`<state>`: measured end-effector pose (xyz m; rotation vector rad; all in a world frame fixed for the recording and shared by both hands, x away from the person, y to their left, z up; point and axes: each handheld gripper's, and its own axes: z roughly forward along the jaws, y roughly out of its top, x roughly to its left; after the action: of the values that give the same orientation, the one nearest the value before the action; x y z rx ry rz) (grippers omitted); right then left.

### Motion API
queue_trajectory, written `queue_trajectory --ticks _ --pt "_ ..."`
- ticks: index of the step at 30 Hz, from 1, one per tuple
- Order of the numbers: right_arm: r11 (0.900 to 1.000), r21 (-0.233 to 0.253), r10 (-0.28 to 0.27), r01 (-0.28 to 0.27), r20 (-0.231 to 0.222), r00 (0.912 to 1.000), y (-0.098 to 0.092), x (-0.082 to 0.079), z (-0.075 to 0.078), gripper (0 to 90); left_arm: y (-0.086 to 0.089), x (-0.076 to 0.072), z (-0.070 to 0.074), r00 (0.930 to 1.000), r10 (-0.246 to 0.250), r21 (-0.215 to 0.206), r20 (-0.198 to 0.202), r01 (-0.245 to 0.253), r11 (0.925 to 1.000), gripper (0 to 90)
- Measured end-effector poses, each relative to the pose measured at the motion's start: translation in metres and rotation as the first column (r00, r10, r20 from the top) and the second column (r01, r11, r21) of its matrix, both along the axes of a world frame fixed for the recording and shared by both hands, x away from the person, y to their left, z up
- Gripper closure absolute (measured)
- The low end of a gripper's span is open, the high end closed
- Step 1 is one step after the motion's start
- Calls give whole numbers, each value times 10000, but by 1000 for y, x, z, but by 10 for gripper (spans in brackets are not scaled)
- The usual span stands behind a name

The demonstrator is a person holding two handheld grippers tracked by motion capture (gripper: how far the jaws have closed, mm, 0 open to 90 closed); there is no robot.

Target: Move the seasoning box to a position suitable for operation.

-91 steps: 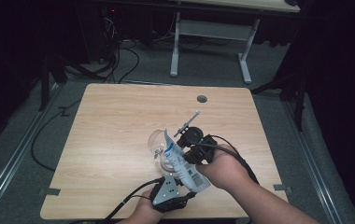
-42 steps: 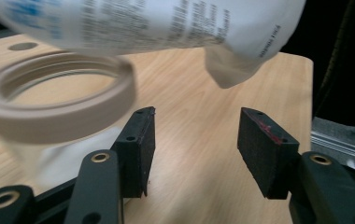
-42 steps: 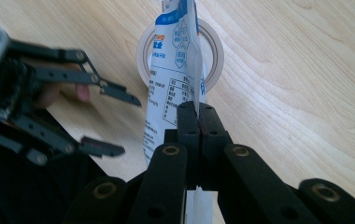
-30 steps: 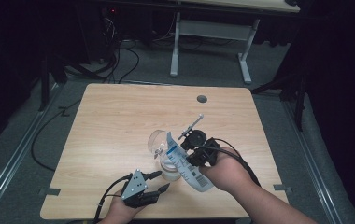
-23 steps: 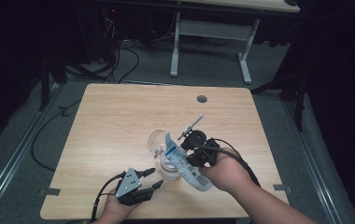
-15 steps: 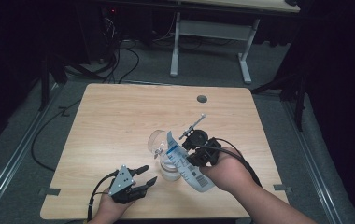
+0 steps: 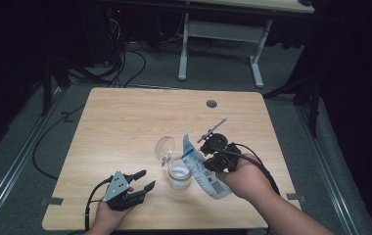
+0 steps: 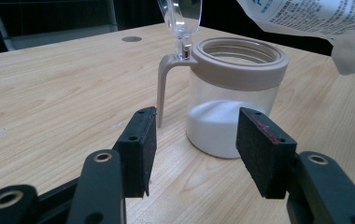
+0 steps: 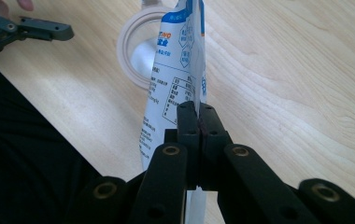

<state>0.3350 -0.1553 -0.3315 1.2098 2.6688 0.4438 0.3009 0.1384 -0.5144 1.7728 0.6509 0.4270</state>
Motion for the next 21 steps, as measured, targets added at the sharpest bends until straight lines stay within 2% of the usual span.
queue_trajectory --ticks 8,13,21 --pt "9995 -132 -290 291 18 9996 -13 9 -6 900 -2 1 -1 10000 -46 27 -9 46 10000 479" --pt "9968 -114 -786 785 -90 9969 -31 21 -19 900 -1 1 -1 10000 27 10 3 -27 10000 478" --pt "9919 -200 -1260 1257 -148 9919 -49 36 -35 900 0 3 -3 9999 65 17 -97 -65 10000 480"
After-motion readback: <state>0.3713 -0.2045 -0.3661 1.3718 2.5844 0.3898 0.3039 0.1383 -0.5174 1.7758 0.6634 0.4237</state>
